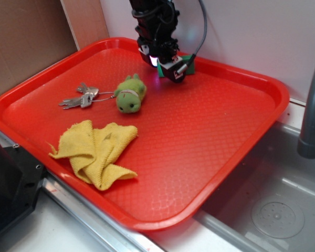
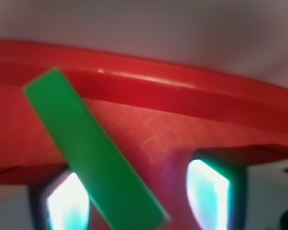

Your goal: Grab the green block.

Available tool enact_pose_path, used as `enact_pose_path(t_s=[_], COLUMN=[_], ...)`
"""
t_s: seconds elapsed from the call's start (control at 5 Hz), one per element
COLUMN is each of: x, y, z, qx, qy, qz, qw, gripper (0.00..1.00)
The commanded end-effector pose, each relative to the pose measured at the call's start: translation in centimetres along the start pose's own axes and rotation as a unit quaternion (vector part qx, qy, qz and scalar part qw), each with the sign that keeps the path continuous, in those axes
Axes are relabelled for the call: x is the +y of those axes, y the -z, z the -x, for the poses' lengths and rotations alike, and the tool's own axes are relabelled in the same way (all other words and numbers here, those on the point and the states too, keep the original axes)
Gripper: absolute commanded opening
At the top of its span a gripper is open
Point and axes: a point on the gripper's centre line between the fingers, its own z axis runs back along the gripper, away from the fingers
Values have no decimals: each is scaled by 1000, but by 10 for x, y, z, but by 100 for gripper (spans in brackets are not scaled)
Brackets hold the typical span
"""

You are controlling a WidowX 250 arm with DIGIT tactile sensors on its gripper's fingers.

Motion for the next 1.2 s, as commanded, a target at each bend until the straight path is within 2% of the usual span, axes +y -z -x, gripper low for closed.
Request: enact_pose_path(t_s=[0.0,0.2,0.4,0.6,0.8,1.0], x=[-8,-15,-27,-40,-51,-66], y=[-15,-46,-85,-121,-146,-166], z=[-8,1,16,34,51,77], qx=[-28,-16,-7,7,43,53], qy=[16,-18,-81,-128,-198,-244], qz=[-2,-13,-47,-31,1,15], qw=[999,1000,996,991,979,968], gripper=[0,0,0,0,0,0])
